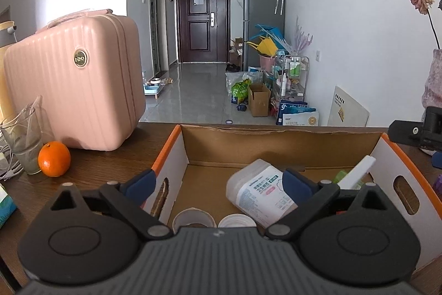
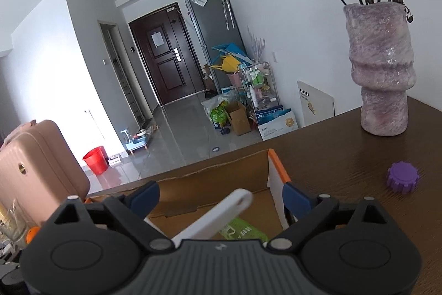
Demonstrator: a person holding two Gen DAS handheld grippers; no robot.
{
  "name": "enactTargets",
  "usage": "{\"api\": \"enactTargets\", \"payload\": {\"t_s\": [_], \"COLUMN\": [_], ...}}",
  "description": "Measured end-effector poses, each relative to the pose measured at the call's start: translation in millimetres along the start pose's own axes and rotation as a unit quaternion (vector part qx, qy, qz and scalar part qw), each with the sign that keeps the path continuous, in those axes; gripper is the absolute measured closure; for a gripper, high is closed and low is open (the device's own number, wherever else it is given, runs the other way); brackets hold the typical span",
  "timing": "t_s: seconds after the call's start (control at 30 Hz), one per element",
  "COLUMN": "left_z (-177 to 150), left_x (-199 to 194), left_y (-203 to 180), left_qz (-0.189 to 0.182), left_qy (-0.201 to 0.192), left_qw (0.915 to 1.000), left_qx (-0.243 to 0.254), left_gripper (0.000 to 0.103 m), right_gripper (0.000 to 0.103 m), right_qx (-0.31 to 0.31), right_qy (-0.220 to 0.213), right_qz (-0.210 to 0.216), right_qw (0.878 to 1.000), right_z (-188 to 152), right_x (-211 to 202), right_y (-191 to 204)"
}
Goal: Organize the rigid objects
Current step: 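Open both tools releasing the cotton-bud box and lint brush into the box, then withdraw both tools from the box toward the white cap on the table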
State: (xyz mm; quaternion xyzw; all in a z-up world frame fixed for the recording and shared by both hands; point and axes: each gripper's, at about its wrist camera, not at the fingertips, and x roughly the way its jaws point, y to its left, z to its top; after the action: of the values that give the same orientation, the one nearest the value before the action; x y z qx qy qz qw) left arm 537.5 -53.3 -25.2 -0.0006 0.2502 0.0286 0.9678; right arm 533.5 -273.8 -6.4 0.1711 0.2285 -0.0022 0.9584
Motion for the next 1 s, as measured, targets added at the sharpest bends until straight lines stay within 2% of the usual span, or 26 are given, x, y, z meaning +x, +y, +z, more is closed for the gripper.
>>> {"api": "enactTargets", "payload": {"t_s": [0.23,0.27,0.53,0.77,1.0], "left_z": [-2,-3,-14,-30,-51], "left_x": [-11,-14,-46,-79,-107], "left_y": [0,1,7,10,14], "left_qz": [-0.003,-0.002,-0.016,-0.028,-0.038], "left_qy": [-0.010,-0.012,-0.024,-0.036,-0.028], "left_qw": [0.9999,0.9999,0.9995,0.9989,0.9988], "left_qx": [0.001,0.000,-0.010,-0.014,-0.017], "left_gripper": [0.000,0.000,0.000,0.000,0.000], "right_gripper": [0.004,0.000,0.000,0.000,0.000], "right_qx": [-0.030,-0.036,-0.078,-0.104,-0.108], "right_qy": [-0.019,-0.026,-0.072,-0.080,-0.083], "right_qz": [-0.011,-0.013,-0.021,-0.044,-0.053], "right_qw": [0.999,0.999,0.994,0.990,0.989], "right_z": [0,-1,-14,-30,-45], "right_x": [-16,-21,-77,-113,-148], "right_y": [-2,-2,-8,-23,-43]}}
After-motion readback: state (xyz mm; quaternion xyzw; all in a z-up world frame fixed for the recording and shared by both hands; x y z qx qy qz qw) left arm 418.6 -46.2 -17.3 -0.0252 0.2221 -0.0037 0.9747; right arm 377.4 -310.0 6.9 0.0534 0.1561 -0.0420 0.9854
